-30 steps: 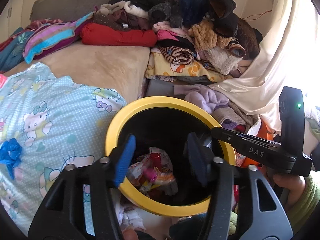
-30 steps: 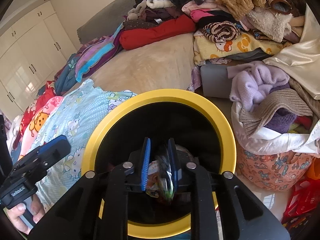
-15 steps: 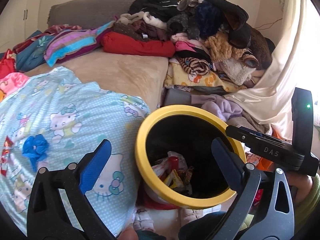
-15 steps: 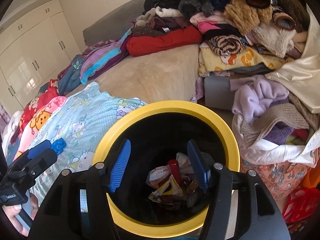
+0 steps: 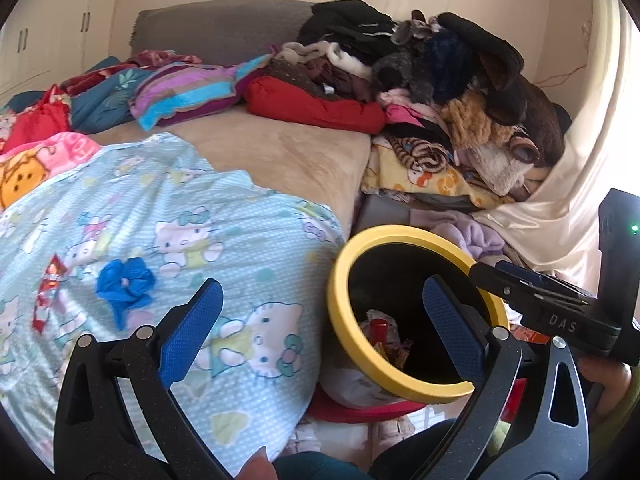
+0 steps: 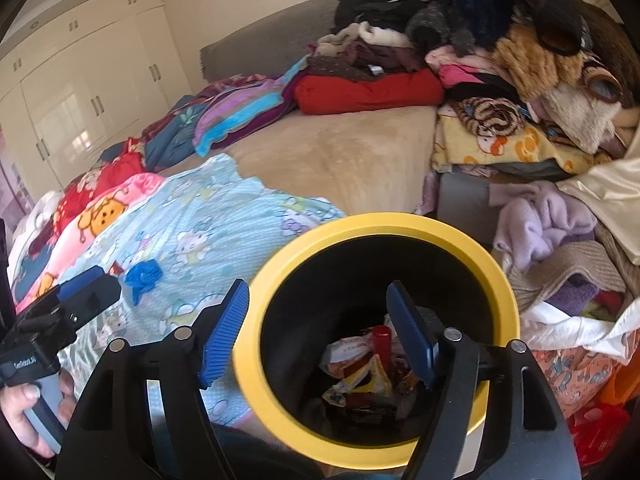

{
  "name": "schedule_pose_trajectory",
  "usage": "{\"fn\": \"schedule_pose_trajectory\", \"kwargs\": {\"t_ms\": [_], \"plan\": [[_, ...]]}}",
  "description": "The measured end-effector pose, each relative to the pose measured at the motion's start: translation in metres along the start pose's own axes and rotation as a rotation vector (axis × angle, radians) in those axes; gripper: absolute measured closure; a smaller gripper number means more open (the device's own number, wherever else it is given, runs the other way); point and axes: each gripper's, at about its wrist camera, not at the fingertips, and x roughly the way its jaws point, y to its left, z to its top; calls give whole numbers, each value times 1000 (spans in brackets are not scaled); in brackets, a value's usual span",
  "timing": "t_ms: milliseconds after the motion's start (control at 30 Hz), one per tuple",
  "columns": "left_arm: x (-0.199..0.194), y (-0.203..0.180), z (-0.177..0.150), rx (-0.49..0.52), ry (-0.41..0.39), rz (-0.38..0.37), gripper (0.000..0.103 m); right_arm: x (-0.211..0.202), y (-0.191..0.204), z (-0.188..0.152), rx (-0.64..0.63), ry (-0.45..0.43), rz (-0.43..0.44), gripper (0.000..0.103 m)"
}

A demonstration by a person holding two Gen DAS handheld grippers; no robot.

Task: Collect trash
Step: 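Move both open tools back over the blue glove and red wrapper on the sheet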

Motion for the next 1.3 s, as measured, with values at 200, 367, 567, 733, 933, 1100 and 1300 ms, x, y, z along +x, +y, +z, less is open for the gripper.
{"fn": "schedule_pose_trajectory", "kwargs": {"t_ms": [200,367,567,733,933,1100,1300], "plan": [[-14,21,-2,-32,-24,35,11,0,29,0,-59,-5,39,31],[-24,39,-3,-57,-44,72,11,3,54,-3,-105,-7,72,30],[-33,60,-4,-96,-59,104,11,10,80,-5,-145,7,110,28],[-40,79,-8,-132,-68,134,11,19,101,-5,-171,17,138,27],[-48,110,-15,-180,-69,183,11,35,126,-2,-201,34,167,26],[-54,142,-23,-232,-68,227,11,54,149,-1,-226,52,199,26],[-59,180,-33,-283,-59,284,11,86,179,3,-259,91,239,26]]}}
